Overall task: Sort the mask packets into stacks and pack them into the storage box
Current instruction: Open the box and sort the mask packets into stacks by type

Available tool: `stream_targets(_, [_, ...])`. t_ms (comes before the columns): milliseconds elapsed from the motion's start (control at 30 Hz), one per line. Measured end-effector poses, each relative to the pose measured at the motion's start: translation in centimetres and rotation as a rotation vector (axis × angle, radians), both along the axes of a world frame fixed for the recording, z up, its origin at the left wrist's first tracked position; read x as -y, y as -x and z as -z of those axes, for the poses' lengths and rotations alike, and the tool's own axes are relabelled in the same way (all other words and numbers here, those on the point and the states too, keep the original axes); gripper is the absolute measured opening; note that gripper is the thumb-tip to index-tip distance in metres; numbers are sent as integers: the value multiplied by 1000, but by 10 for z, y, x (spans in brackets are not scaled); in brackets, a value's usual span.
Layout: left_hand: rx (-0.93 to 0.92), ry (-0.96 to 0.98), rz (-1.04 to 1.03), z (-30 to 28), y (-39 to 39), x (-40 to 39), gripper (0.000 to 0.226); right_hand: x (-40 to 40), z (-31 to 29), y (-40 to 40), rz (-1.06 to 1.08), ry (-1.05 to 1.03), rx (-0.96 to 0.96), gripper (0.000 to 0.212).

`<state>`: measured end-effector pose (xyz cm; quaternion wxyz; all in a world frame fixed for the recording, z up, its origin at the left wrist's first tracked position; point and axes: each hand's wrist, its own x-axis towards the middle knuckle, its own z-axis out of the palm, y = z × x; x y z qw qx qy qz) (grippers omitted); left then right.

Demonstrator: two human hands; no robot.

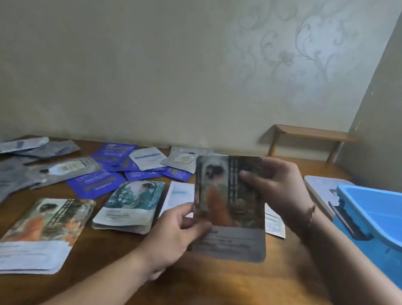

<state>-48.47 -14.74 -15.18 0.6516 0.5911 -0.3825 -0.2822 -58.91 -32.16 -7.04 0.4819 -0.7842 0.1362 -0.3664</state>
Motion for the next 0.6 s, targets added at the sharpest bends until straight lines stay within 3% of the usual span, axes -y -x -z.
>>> stream_targets(167, [-50, 101, -186, -2, -34, -39, 67, 1, -6, -72, -131, -282, -134, 24])
stream_targets(300, [49, 58, -347, -7, -66, -86, 42, -21, 2, -124, -256, -344, -201, 25])
stream_targets(400, [36, -10, -478, -8, -91, -135, 30, -54, 9, -175, -310, -254, -266, 15])
stream_targets(600, [197, -331, -531, 2, -122, -239, 52, -132, 34, -263, -335, 165, -415, 6])
